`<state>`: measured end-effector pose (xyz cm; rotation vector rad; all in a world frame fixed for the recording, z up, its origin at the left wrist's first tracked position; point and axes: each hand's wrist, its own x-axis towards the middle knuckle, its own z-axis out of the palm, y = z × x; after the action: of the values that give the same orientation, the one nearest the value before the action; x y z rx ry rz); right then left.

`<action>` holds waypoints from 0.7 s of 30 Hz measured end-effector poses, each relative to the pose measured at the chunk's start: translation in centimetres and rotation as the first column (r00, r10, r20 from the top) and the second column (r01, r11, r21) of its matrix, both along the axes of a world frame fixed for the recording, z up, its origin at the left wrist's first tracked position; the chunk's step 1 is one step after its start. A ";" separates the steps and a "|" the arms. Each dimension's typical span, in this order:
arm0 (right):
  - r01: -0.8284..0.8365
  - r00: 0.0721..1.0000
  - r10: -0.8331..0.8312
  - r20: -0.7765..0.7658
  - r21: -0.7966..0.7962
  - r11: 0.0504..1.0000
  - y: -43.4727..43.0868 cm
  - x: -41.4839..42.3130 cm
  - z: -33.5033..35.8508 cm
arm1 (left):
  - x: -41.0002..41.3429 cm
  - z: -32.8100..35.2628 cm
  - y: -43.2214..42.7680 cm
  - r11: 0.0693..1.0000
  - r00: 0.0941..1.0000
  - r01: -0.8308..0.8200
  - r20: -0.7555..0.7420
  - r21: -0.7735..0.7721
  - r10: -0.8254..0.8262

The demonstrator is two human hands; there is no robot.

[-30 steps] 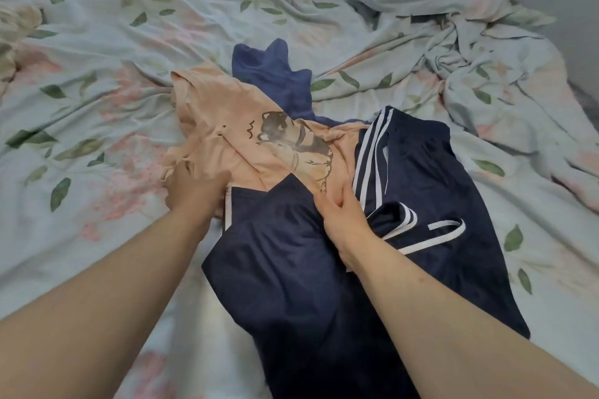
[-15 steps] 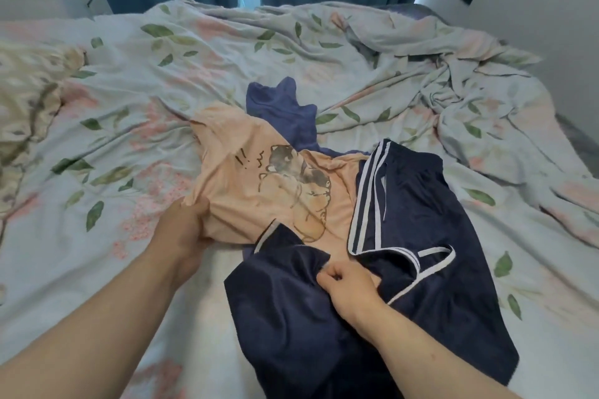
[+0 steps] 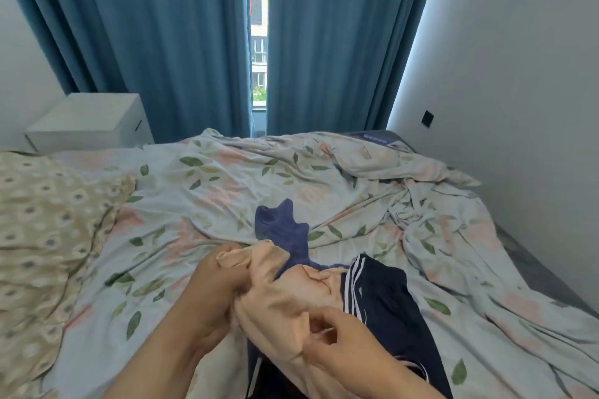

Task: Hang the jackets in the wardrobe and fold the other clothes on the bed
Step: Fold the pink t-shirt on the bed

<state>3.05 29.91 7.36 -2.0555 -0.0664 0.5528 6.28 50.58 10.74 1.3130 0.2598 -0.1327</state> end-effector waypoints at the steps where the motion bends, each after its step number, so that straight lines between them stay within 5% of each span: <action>1: 0.022 0.999 -0.022 0.049 -0.003 1.000 0.2 0.3 2.1 | -0.2 2.5 -0.1 0.999 0.999 0.024 0.025 0.024 -0.025; 7: 0.105 0.963 -0.137 0.231 0.146 0.984 0.1 1.0 16.0 | -3.1 18.4 0.4 0.972 0.959 0.183 0.192 0.144 -0.209; 12: -0.088 0.958 0.054 0.282 0.111 0.990 1.2 -1.7 26.4 | -6.9 29.5 2.4 0.958 0.912 0.189 0.323 0.217 -0.254; 16: -0.300 0.915 0.308 0.263 -0.071 0.951 4.9 -5.1 30.7 | -10.3 36.6 4.6 0.974 0.902 0.154 0.380 0.167 -0.207; 21: -0.251 0.920 0.237 0.311 0.004 0.968 6.3 -7.5 37.8 | -14.2 43.8 8.5 0.967 0.895 0.044 0.419 0.249 -0.149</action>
<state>-4.49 36.25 45.15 -2.0881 -0.5227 0.3701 -7.95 59.12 54.52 1.5526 -0.1809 0.1137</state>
